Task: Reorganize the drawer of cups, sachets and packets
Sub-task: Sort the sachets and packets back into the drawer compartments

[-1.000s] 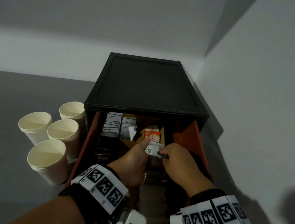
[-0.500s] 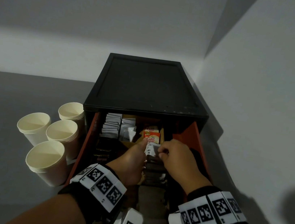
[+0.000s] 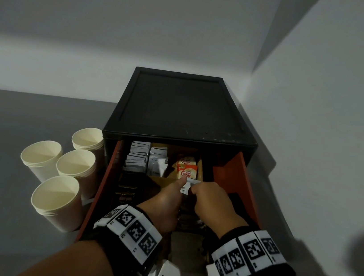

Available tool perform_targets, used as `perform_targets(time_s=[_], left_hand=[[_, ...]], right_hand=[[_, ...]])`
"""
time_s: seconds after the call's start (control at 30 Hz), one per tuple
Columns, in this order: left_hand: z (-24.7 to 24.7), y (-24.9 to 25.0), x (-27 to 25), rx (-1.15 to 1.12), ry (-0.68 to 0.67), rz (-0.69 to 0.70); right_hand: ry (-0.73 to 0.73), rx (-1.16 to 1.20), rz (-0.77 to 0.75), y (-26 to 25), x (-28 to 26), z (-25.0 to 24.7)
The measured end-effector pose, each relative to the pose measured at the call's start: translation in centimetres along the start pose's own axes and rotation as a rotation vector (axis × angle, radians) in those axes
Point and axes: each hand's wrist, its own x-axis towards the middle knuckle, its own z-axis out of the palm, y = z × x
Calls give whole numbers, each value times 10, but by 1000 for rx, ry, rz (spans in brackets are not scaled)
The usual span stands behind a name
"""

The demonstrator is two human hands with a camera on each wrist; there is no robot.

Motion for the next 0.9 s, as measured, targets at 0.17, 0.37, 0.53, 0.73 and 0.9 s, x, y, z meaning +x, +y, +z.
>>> perform_targets(time_s=[0.17,0.37,0.53,0.73,0.9], left_hand=[[-5,1,2,13,-41,-2],[-5,6,-1,-92,-49,34],[-5,9,9,-196,-21,12],[-5,7,12,-91,-37,93],[-6,3,13,-84,-50,79]], right_hand=[[82,117,11,4,4,-10],[49,92,74,3,7,-15],[21,27,32,-1,1,-14],[-41,0,37,-6,6,-9],[-85,-45,9,-1,9,-12]])
